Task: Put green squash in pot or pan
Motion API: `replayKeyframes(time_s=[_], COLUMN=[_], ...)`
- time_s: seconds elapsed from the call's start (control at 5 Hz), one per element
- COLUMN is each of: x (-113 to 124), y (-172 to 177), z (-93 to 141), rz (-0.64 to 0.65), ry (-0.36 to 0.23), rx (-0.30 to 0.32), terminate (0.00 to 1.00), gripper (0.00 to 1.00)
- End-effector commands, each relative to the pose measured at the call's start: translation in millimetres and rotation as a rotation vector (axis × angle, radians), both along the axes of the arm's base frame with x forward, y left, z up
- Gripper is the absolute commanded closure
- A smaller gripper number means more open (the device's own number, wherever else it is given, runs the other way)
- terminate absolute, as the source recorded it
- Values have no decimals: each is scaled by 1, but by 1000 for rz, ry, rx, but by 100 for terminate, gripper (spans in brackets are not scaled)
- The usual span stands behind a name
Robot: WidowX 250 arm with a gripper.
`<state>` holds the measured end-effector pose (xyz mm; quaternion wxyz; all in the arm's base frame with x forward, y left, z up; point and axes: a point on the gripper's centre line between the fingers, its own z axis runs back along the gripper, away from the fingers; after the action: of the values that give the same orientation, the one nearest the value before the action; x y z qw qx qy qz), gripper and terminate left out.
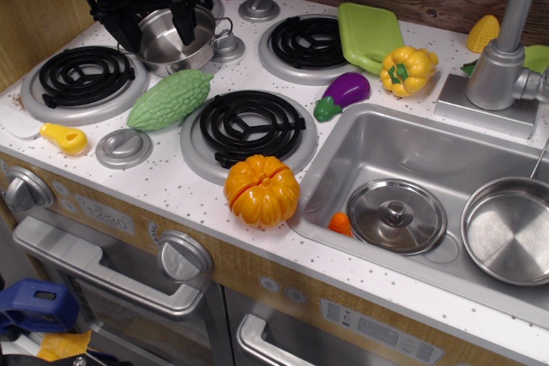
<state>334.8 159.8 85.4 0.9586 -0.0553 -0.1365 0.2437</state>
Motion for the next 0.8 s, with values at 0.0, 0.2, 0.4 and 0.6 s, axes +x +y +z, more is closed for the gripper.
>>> replayKeyframes(time_s=[0.0,0.2,0.4,0.6], x=[0,-3,-5,-7], y=[0,1,-2,-5], z=[0,-1,-4,-9], rz=[0,-128,-261,-325], ry=[0,10,20,54], rx=[0,30,93,137], terminate=[0,0,0,0], gripper=[0,0,0,0])
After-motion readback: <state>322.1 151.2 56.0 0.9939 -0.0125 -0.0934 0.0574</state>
